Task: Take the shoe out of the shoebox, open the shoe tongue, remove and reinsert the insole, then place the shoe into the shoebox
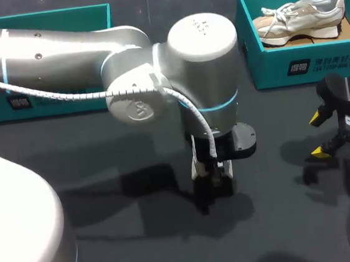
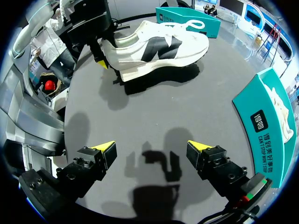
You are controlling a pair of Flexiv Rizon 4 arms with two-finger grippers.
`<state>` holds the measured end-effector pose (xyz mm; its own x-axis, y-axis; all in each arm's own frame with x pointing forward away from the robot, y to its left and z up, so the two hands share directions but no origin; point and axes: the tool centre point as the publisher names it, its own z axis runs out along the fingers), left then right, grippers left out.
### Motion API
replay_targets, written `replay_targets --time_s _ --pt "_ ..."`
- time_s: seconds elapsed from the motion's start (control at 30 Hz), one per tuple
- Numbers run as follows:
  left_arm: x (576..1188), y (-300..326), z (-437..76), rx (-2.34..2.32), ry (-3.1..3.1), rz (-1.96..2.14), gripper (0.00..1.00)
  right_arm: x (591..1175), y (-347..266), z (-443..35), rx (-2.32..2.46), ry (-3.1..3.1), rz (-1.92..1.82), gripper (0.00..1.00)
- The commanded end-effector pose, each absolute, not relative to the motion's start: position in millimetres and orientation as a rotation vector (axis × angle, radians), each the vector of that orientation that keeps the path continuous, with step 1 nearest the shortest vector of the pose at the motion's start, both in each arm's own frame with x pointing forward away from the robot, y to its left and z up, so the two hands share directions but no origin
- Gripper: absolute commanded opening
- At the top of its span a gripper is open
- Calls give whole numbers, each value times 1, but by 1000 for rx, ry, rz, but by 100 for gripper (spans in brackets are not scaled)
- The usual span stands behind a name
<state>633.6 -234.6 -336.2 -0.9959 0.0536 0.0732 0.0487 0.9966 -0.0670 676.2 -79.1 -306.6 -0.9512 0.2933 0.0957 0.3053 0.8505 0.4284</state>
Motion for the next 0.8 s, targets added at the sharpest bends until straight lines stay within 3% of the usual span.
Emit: replay_targets --time_s 0.03,0.27,0.8 --pt "655 -199 -282 -104 -3029 155 0 675 -79 -306 -487 -2999 -696 100" --pt "688 -166 -231 -33 -3070 98 0 675 -79 -306 -487 -2999 -696 100" --pt "688 -166 -231 -33 -3070 98 0 675 -79 -306 -487 -2999 -696 100"
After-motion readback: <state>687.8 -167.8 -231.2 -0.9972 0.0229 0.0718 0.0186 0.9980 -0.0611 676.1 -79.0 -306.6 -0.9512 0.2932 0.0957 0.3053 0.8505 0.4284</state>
